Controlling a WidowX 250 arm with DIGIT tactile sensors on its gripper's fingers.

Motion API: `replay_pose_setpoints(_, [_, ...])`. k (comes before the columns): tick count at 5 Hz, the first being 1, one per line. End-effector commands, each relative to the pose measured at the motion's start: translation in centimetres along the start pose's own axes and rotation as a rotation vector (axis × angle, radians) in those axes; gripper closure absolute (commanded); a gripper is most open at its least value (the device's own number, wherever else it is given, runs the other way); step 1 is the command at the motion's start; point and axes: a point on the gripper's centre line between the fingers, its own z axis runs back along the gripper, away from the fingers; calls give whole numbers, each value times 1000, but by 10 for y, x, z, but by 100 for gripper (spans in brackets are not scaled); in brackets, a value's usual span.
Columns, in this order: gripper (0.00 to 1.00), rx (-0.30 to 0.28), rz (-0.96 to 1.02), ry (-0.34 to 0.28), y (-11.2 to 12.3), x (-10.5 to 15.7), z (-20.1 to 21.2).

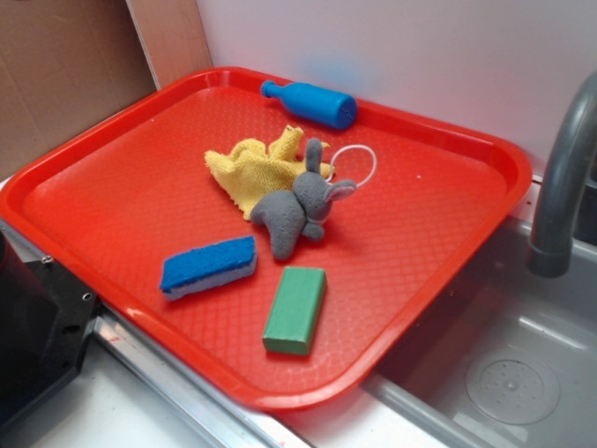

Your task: Grab the green block.

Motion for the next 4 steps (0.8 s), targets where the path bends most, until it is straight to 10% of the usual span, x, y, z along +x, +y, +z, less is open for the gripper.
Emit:
replay_pose_setpoints(1, [0, 0, 0, 0, 0, 0, 0])
replay_pose_setpoints(4, [0, -58, 212, -14, -15, 4, -11])
